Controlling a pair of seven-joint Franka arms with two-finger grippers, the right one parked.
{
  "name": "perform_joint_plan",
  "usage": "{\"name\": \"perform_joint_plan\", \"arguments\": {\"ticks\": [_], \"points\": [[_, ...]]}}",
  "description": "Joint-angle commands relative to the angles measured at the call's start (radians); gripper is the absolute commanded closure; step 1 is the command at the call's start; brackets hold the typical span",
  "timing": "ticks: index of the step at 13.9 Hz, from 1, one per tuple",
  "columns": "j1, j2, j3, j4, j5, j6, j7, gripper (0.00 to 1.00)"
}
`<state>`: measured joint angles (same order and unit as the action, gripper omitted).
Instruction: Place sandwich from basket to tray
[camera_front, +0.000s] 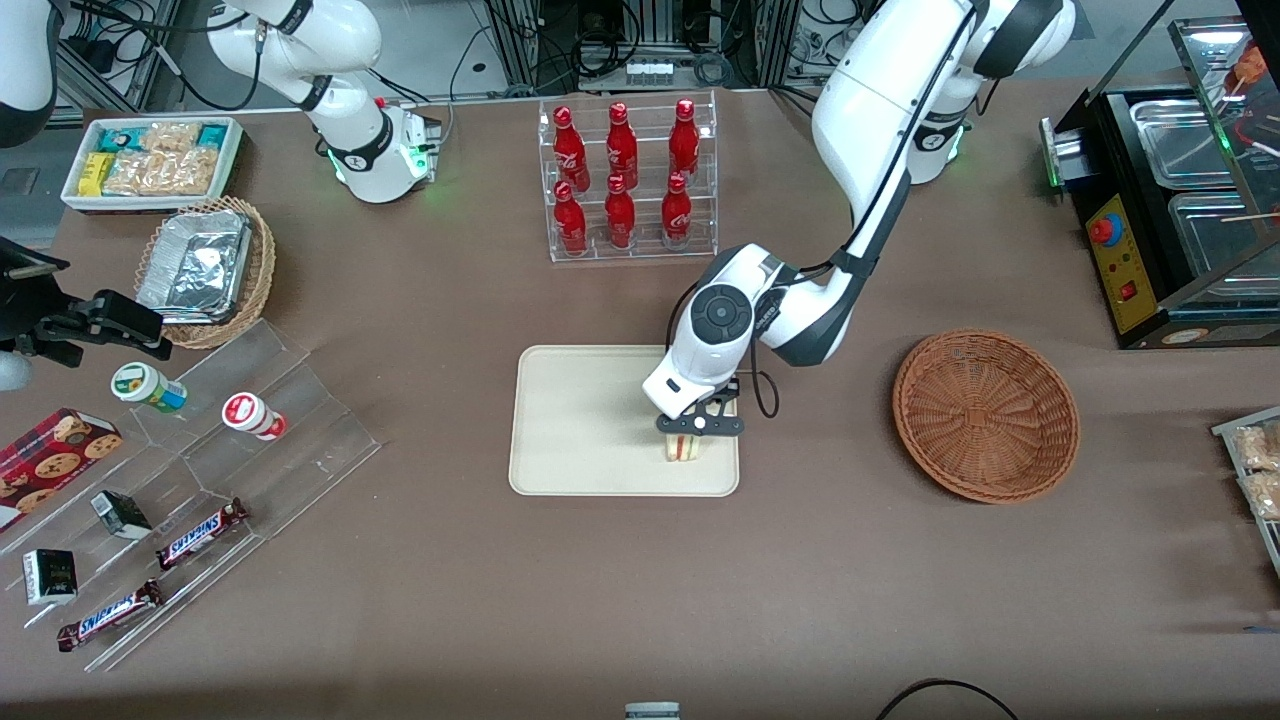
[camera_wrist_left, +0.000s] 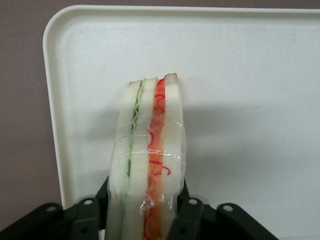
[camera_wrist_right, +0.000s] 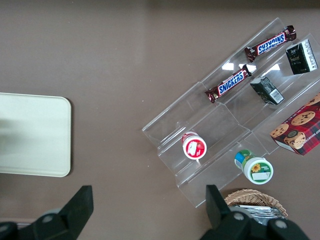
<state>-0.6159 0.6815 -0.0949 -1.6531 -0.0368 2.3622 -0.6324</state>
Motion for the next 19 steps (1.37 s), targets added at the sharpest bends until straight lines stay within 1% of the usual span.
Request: {"name": "perform_joint_plan", "arguments": {"ticks": [1, 3, 4, 6, 9, 11, 13, 16, 19], "points": [[-0.004, 0.018, 0.004, 0.029, -0.009, -0.008, 0.003, 0.24], [-0.004, 0.010, 0.004, 0.055, -0.006, -0.014, -0.003, 0.07], [-0.001, -0.005, 0.009, 0.067, -0.006, -0.018, -0.018, 0.00], [0.016, -0.049, 0.012, 0.064, -0.008, -0.046, -0.044, 0.00], [0.092, -0.153, 0.010, 0.065, -0.014, -0.196, -0.036, 0.00], [0.165, -0.229, 0.010, 0.061, -0.025, -0.300, -0.020, 0.00], [0.198, -0.284, 0.024, 0.035, -0.009, -0.310, -0.006, 0.00], [0.306, -0.374, 0.030, -0.003, -0.012, -0.403, 0.124, 0.00], [0.370, -0.434, 0.030, -0.011, -0.006, -0.492, 0.173, 0.00]]}}
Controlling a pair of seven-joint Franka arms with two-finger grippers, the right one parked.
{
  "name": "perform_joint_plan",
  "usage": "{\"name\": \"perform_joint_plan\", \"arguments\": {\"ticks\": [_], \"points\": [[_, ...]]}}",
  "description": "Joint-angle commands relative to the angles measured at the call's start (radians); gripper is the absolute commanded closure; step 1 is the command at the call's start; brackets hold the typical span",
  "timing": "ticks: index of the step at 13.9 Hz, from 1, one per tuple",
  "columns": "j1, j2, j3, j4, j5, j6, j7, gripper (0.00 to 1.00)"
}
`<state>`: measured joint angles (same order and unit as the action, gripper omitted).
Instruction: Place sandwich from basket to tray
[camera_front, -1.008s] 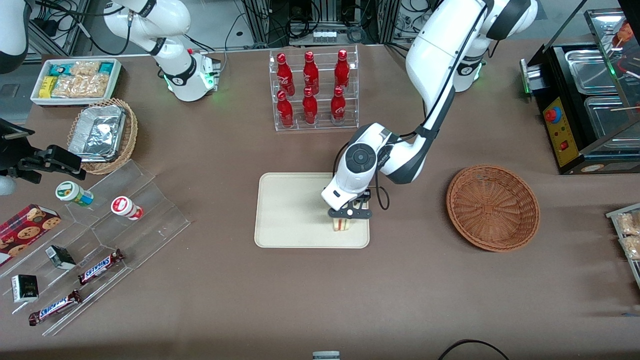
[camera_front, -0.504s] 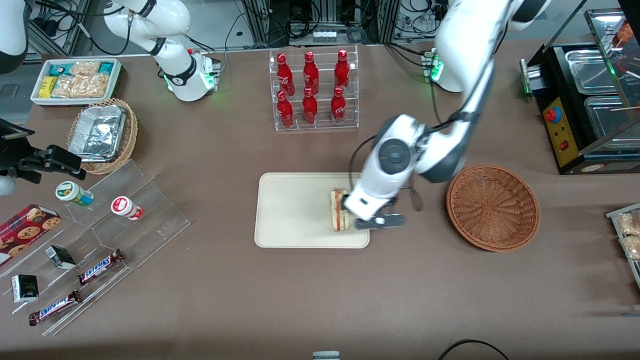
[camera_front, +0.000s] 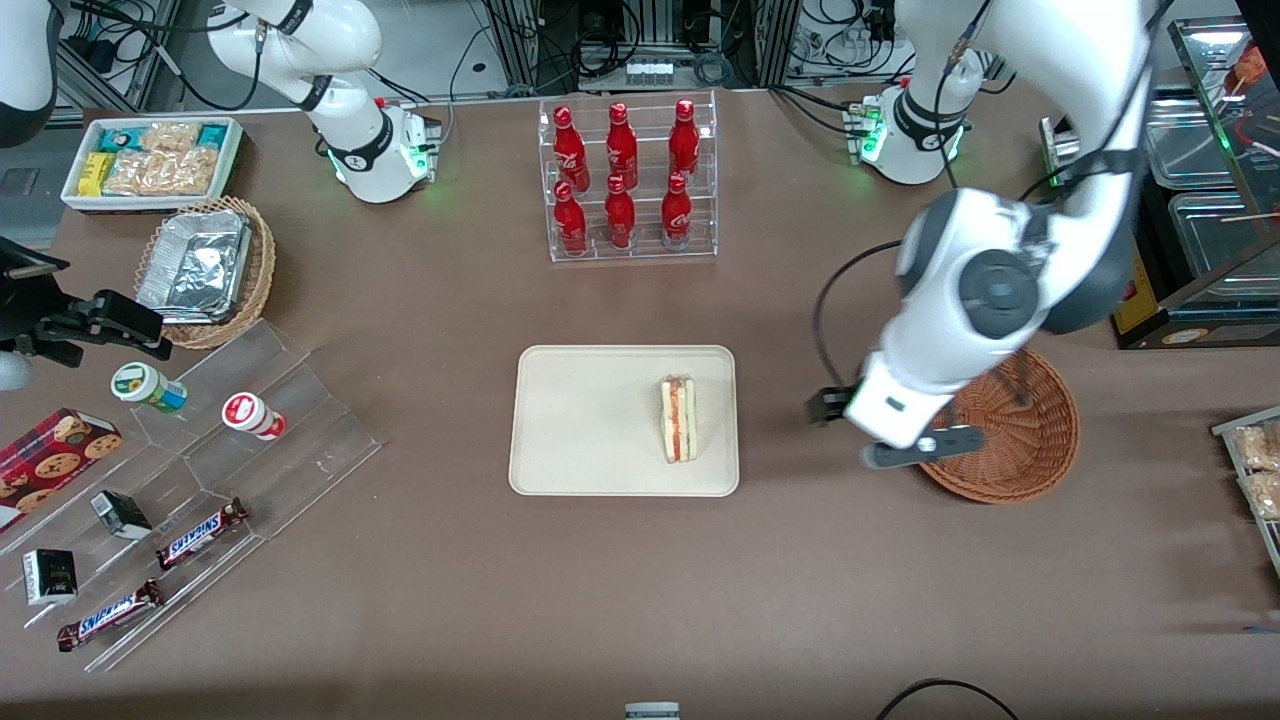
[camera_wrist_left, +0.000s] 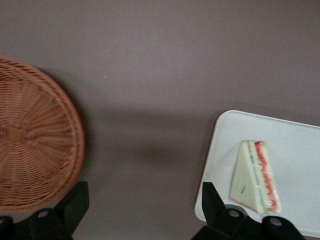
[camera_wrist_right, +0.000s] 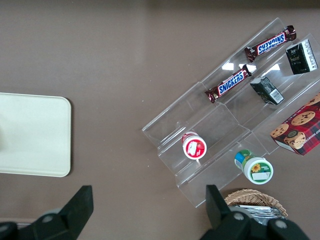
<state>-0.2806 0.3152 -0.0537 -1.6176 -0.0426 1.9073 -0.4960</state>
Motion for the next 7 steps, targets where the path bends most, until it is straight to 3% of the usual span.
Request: {"name": "perform_joint_plan", "arguments": {"ticks": [1, 7], "points": [[0.050, -0.093, -0.009, -0.059, 0.001, -0.051, 0.077, 0.00], [0.187, -0.205, 0.005, -0.091, 0.001, -0.145, 0.227, 0.00]]}}
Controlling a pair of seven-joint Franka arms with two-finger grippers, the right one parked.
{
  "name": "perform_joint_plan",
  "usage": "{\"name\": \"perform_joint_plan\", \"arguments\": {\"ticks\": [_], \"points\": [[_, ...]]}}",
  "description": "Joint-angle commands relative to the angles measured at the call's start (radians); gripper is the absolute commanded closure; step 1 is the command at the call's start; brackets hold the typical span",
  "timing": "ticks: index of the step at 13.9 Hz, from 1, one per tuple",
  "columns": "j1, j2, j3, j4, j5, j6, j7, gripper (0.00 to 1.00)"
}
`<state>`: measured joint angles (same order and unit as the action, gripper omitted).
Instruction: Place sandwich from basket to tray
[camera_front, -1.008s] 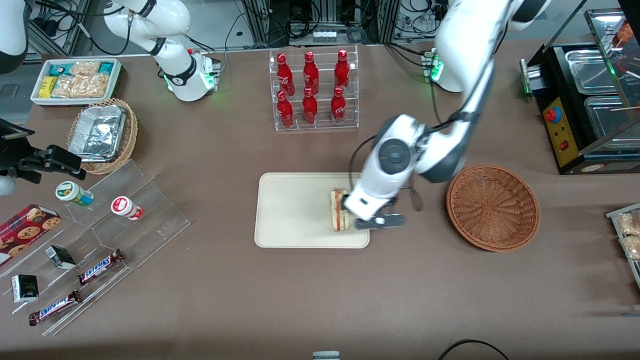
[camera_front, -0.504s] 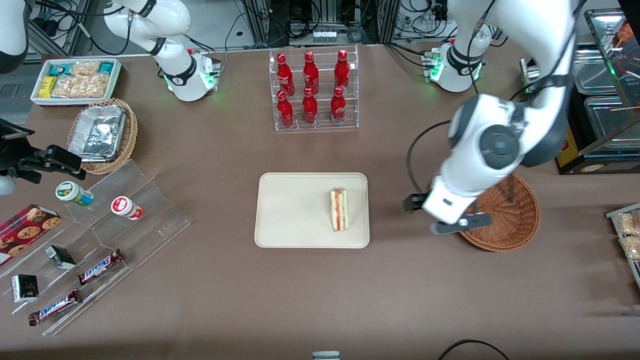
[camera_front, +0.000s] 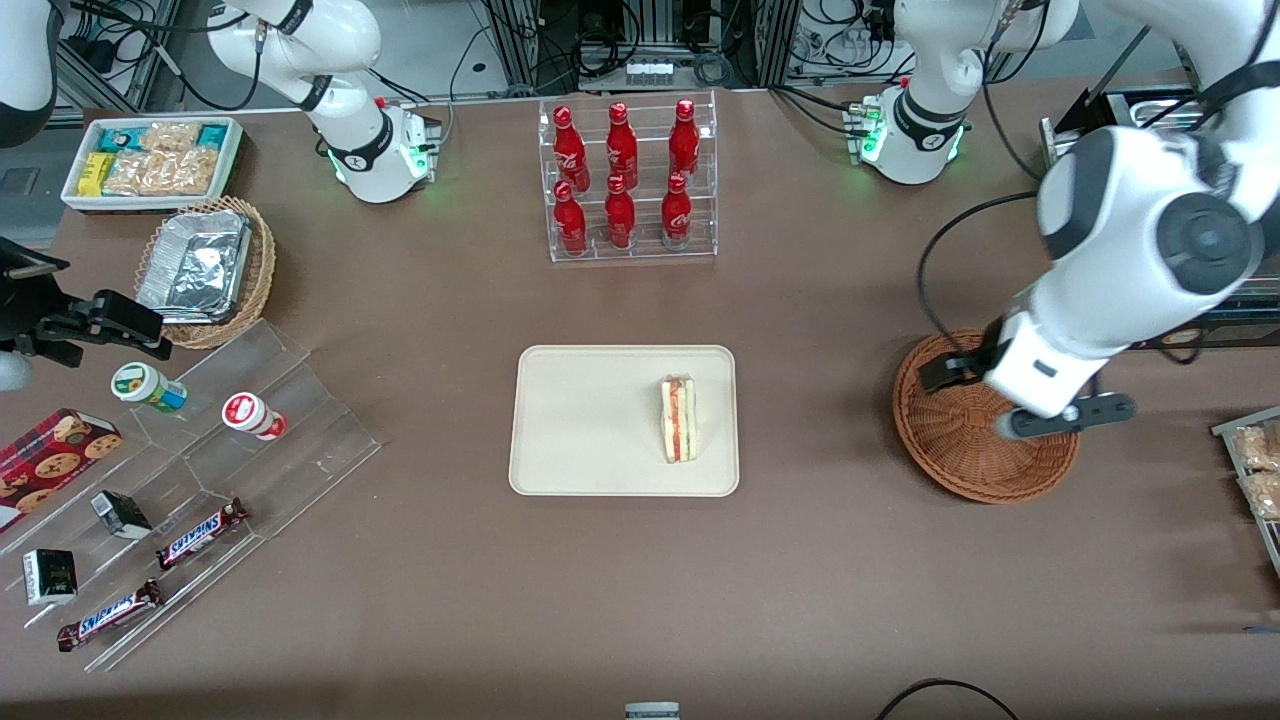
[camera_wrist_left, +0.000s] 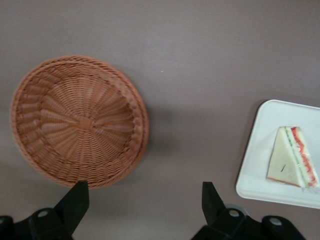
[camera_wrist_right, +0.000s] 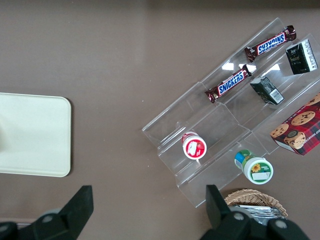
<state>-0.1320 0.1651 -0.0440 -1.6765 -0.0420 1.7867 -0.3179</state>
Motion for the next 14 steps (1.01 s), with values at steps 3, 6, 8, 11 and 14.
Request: {"name": "perform_joint_plan", "arguments": {"ticks": [3, 6, 8, 11, 14], "points": [[0.077, -0.111, 0.000, -0.031, 0.039, -0.097, 0.062, 0.00], [0.077, -0.162, 0.001, -0.022, 0.093, -0.176, 0.069, 0.00], [0.077, -0.177, 0.001, -0.009, 0.077, -0.190, 0.127, 0.00], [0.077, -0.182, 0.001, 0.040, 0.076, -0.248, 0.181, 0.00], [0.078, -0.197, 0.001, 0.061, 0.074, -0.256, 0.183, 0.00]]}}
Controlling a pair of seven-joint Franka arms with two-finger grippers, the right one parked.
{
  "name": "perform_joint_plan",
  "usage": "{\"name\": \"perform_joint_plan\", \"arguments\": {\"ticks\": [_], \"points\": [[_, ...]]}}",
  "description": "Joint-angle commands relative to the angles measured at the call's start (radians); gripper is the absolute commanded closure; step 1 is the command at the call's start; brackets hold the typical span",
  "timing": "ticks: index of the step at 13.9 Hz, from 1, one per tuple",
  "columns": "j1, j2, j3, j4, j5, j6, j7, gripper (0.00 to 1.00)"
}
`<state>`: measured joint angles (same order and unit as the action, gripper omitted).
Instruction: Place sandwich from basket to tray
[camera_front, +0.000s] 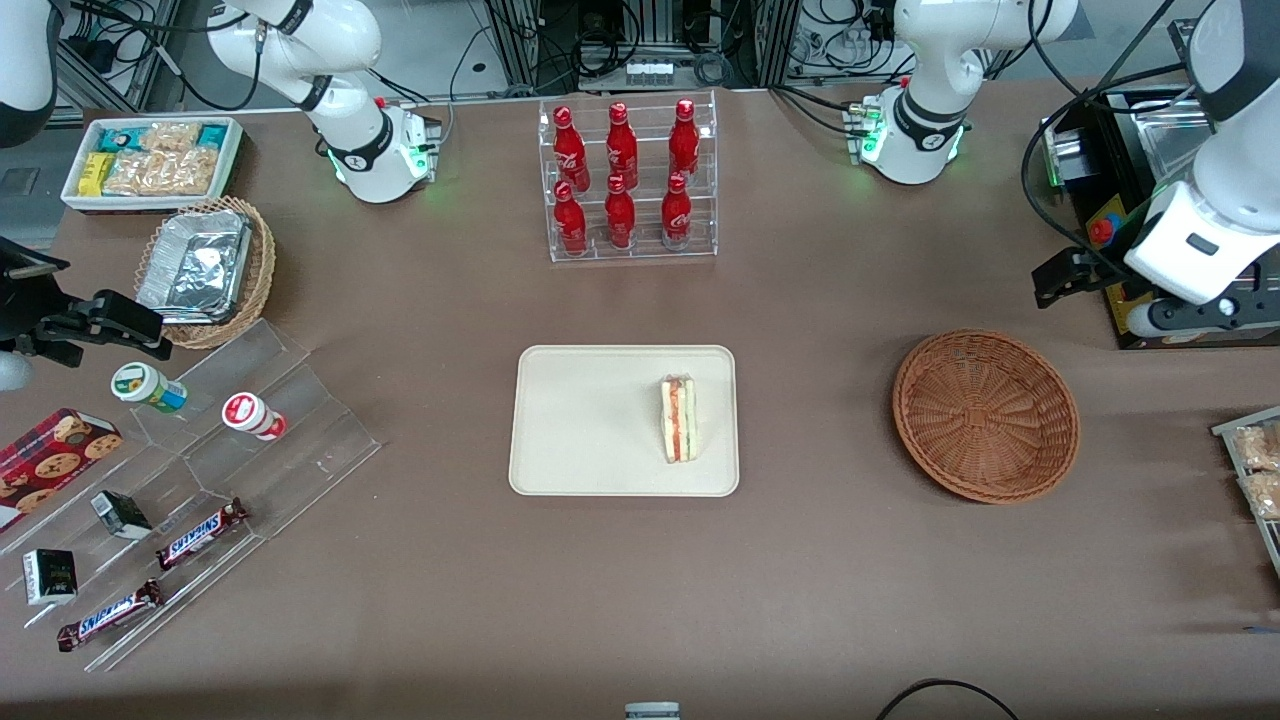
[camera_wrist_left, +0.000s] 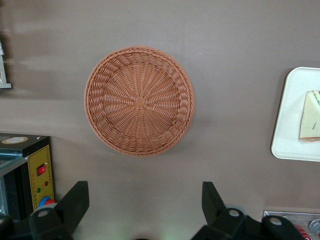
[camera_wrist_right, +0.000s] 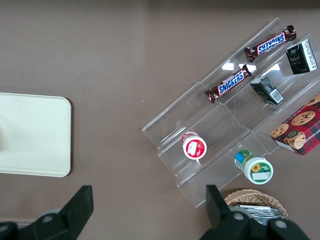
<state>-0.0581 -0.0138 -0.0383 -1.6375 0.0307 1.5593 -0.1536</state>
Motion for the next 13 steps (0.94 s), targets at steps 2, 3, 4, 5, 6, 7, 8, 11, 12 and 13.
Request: {"name": "perform_joint_plan", "arguments": {"ticks": [2, 3, 4, 5, 6, 7, 8, 11, 12, 13], "points": [[0.003, -0.041, -0.005, 0.010, -0.002, -0.028, 0.020, 0.00], [0.004, -0.055, -0.005, 0.001, -0.017, -0.028, 0.019, 0.00], [0.004, -0.069, -0.005, -0.008, -0.026, -0.028, 0.020, 0.00], [0.003, -0.074, -0.005, -0.016, -0.028, -0.028, 0.019, 0.00], [0.003, -0.078, -0.005, -0.019, -0.028, -0.028, 0.019, 0.00], [0.004, -0.083, -0.006, -0.019, -0.032, -0.028, 0.019, 0.00], [0.004, -0.086, -0.005, -0.018, -0.047, -0.028, 0.019, 0.00], [0.003, -0.083, -0.006, -0.015, -0.051, -0.042, 0.020, 0.00], [0.003, -0.083, -0.006, -0.013, -0.049, -0.044, 0.022, 0.00], [0.003, -0.083, -0.005, -0.013, -0.049, -0.044, 0.022, 0.00]]}}
